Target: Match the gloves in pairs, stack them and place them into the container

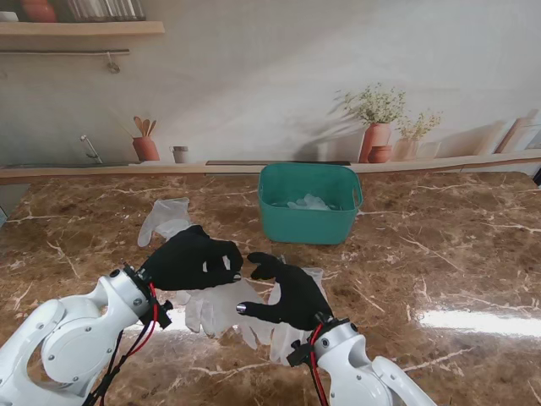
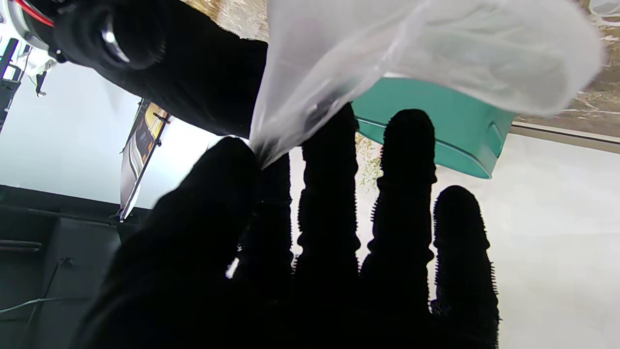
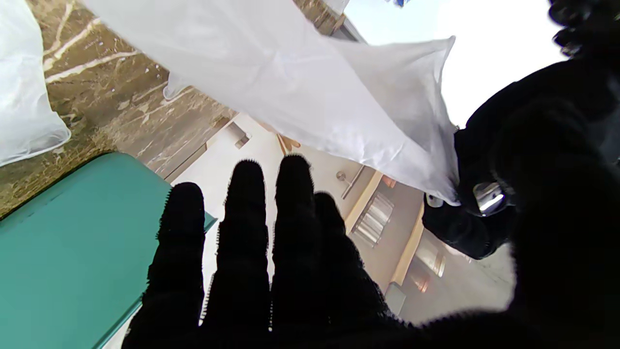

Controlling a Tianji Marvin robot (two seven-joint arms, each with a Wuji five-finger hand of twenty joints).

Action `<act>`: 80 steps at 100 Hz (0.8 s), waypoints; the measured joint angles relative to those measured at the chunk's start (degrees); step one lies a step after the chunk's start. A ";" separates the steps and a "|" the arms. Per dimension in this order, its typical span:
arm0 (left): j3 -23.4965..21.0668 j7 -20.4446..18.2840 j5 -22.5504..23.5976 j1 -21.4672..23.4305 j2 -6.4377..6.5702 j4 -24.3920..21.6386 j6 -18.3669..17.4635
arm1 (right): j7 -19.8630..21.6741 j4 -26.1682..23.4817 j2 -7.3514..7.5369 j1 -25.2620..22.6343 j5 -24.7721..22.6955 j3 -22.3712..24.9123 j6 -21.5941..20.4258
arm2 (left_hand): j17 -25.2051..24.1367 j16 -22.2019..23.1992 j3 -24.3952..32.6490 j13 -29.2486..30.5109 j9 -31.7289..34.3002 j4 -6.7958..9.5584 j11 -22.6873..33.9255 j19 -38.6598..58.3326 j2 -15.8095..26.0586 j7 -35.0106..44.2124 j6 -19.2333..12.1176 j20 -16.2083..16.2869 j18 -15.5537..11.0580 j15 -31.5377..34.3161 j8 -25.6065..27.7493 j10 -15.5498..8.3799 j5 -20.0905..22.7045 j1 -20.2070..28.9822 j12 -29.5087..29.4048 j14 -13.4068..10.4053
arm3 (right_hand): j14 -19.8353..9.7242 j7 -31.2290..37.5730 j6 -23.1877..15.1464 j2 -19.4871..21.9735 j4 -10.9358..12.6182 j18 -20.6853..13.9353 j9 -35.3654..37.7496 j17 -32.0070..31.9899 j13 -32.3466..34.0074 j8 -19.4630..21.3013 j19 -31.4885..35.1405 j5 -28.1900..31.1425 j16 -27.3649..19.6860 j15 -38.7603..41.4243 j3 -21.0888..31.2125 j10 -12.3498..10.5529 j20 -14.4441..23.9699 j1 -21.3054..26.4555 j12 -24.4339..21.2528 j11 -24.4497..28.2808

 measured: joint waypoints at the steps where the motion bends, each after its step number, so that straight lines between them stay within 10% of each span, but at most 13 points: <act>1: 0.02 0.05 0.08 0.01 0.00 -0.03 -0.01 | -0.39 0.02 -0.05 0.04 -0.01 -0.18 0.21 | 0.23 0.00 0.00 0.76 0.00 0.00 0.16 0.37 0.00 0.01 0.00 0.00 -0.01 0.08 -0.02 -0.07 0.00 0.00 0.00 0.01 | 0.03 1.04 -0.18 0.00 0.03 0.15 0.70 0.39 0.64 0.22 0.15 0.60 0.28 0.16 -0.05 -0.20 0.01 0.57 1.04 1.00; 16: 0.05 1.78 1.02 0.57 -0.12 -0.71 0.07 | -7.91 0.13 -1.47 0.11 -2.52 -2.73 7.06 | 4.37 0.02 0.00 3.55 0.65 0.00 1.60 4.63 0.00 0.11 0.05 0.05 -0.03 3.06 -0.78 -0.23 0.00 0.00 0.00 0.12 | 0.18 13.44 -6.52 -0.01 0.05 1.28 6.12 4.49 6.09 15.63 7.99 8.16 3.89 7.93 -0.80 -2.61 0.03 1.91 10.83 10.92; 31: 0.14 2.04 -2.65 1.05 -0.33 -0.92 0.21 | -5.19 0.12 -2.00 -0.10 -1.52 -2.82 6.32 | 4.65 0.88 0.00 3.55 0.65 0.00 1.61 7.90 -0.01 0.11 0.08 0.73 1.40 4.56 -1.35 -0.24 0.00 0.00 0.00 0.89 | 0.17 15.01 -8.46 -0.01 0.05 1.07 2.40 3.80 4.22 22.61 10.00 8.14 3.26 5.48 -0.83 -1.56 0.20 2.79 2.24 0.59; 49: 0.92 2.53 -2.43 0.94 -0.45 -0.83 0.14 | -6.09 0.62 -1.99 0.10 -1.39 -4.00 6.12 | 4.67 1.71 0.00 3.56 0.65 0.00 2.18 8.42 -0.01 0.11 0.09 1.15 1.47 6.06 -1.36 -0.24 0.00 0.00 0.62 1.31 | 0.17 6.12 -5.71 -1.53 0.05 1.12 9.75 6.03 8.14 13.05 11.80 13.33 2.41 7.36 -1.75 -0.32 0.72 9.54 -0.36 0.69; 55: 1.03 2.60 -2.24 0.91 -0.49 -0.81 0.14 | -8.04 1.01 -2.10 0.22 -1.86 -4.55 6.19 | 4.67 2.11 0.00 3.57 0.65 0.00 3.63 8.82 -0.01 0.11 0.10 1.39 1.49 6.79 -1.36 -0.26 0.00 0.00 2.06 1.32 | -0.08 11.30 -6.59 -3.69 0.05 1.17 16.16 9.48 13.95 11.62 15.64 19.47 4.42 11.92 9.03 -0.90 0.76 9.03 2.40 3.43; 64: 1.02 2.83 -1.88 0.96 -0.56 -0.83 0.31 | -11.40 1.51 -2.62 0.23 -3.49 -4.74 6.80 | 4.67 2.15 0.00 3.57 0.64 0.00 3.74 8.83 -0.01 0.12 0.10 1.43 1.50 6.80 -1.36 -0.27 0.00 0.00 2.61 1.32 | -0.71 35.75 -14.31 -5.86 -8.39 1.20 30.31 15.44 24.70 -1.81 22.77 27.31 7.38 20.87 18.84 -3.33 0.76 9.96 7.73 8.02; 80: 1.43 6.48 0.51 1.14 -0.84 -0.71 1.07 | -11.79 1.60 -3.11 -0.21 -2.98 -3.95 2.98 | 1.94 2.15 0.00 2.13 -0.51 0.00 3.64 7.17 -0.01 0.12 0.12 1.03 2.00 6.77 -1.96 -0.31 0.00 -0.01 2.95 1.35 | -0.72 41.29 -16.67 -5.23 -9.45 1.22 34.18 17.29 26.57 0.01 27.14 29.23 8.95 25.39 22.85 -3.38 2.18 9.94 10.68 9.40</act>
